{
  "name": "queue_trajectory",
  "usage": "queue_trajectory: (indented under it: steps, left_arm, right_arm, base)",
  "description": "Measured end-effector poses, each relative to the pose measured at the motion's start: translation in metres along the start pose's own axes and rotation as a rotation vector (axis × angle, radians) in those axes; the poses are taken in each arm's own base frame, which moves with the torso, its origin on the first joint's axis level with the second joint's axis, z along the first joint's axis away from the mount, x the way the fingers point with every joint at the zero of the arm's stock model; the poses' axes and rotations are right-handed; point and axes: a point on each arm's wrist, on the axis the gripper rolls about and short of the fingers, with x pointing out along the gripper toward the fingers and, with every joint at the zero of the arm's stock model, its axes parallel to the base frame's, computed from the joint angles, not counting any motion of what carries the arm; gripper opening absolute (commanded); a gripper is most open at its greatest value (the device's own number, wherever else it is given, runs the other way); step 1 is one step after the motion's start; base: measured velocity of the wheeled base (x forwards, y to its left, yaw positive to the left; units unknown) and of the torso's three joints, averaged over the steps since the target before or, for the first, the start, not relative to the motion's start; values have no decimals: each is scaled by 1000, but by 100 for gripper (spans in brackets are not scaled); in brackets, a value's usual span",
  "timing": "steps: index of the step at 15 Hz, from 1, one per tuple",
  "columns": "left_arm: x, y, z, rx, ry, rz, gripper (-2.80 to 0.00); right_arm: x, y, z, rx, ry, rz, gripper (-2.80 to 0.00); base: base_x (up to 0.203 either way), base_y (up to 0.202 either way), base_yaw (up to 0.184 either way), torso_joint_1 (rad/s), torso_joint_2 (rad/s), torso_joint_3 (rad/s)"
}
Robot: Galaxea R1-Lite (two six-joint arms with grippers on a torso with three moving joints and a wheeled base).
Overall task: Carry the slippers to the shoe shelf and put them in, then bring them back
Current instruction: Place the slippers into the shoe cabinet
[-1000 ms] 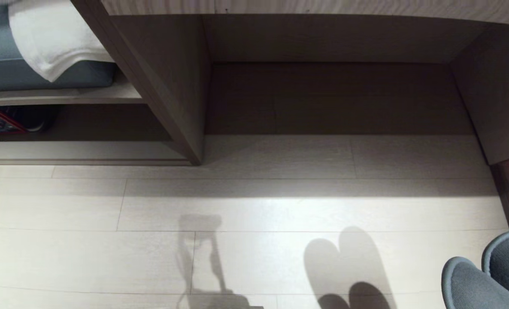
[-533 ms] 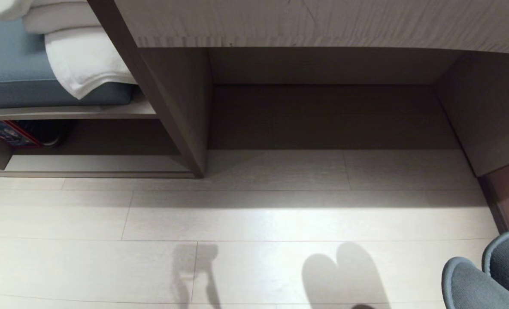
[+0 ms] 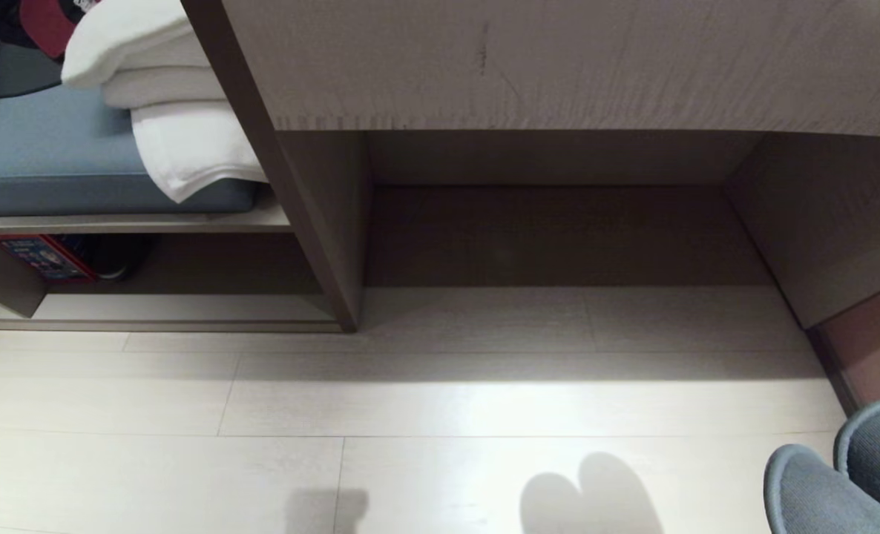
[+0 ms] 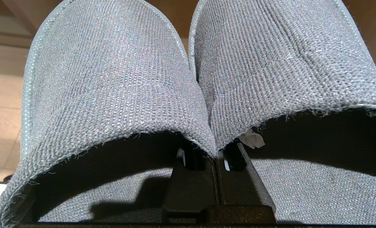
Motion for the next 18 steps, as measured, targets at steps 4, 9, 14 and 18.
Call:
queue_trajectory:
  steps: [4,9,14,18]
  left_arm:
    - [0,0,0,0,0,0,-280]
    - [0,0,0,0,0,0,-280]
    - [0,0,0,0,0,0,-280]
    - [0,0,0,0,0,0,-280]
  right_arm:
    - [0,0,0,0,0,0,-280]
    - [0,0,0,0,0,0,-280]
    - [0,0,0,0,0,0,-280]
    - [0,0,0,0,0,0,-280]
  base:
    - [0,0,0,2,0,203]
    - [0,0,0,1,1,203]
    - [0,0,0,1,5,203]
    - [0,0,0,1,1,204]
